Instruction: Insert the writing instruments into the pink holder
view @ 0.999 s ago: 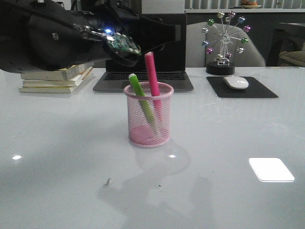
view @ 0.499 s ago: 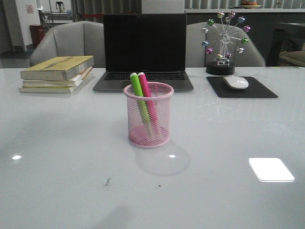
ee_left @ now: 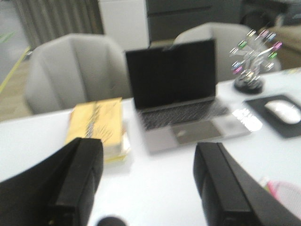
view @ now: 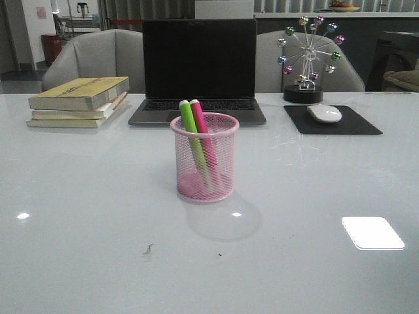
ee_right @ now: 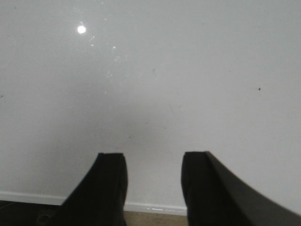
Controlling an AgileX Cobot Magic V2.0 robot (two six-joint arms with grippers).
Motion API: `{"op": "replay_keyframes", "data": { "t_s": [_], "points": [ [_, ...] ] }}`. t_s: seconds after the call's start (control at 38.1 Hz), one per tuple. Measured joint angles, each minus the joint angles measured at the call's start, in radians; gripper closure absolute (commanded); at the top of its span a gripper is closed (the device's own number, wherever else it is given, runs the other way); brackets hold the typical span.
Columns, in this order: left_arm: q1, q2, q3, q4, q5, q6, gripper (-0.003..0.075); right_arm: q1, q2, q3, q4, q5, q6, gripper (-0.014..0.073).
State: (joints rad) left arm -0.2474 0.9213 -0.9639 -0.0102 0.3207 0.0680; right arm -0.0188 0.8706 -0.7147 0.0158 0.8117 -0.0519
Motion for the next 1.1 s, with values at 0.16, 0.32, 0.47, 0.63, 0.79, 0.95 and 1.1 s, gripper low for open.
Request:
{"op": "replay_keyframes", "data": {
  "t_s": [0.16,0.32,0.47,0.63,0.79,0.95,1.1],
  "points": [
    [0.088,-0.075,0.097,0.022,0.047,0.0,0.0254,0.0,0.0,0.0,0.0,0.001,0.0,0.0197],
    [0.138,-0.132,0.213,0.021,0.037,0.0,0.0254,0.0,0.0,0.0,0.0,0.002,0.0,0.0197],
    [0.143,-0.159,0.307,0.019,0.018,0.0,0.0254,0.0,0.0,0.0,0.0,0.002,0.0,0.0197],
    [0.143,-0.159,0.354,0.01,0.014,0.0,0.0254,0.0,0.0,0.0,0.0,-0.007,0.0,0.0198],
    [0.143,-0.159,0.358,0.005,-0.008,0.0,0.0254,0.0,0.0,0.0,0.0,-0.046,0.0,0.0329],
    [0.143,-0.161,0.358,0.003,-0.018,0.0,0.0255,0.0,0.0,0.0,0.0,-0.086,0.0,0.0574],
    [0.143,-0.161,0.358,0.003,-0.018,0.0,0.0255,0.0,0.0,0.0,0.0,-0.086,0.0,0.0554]
  ]
}}
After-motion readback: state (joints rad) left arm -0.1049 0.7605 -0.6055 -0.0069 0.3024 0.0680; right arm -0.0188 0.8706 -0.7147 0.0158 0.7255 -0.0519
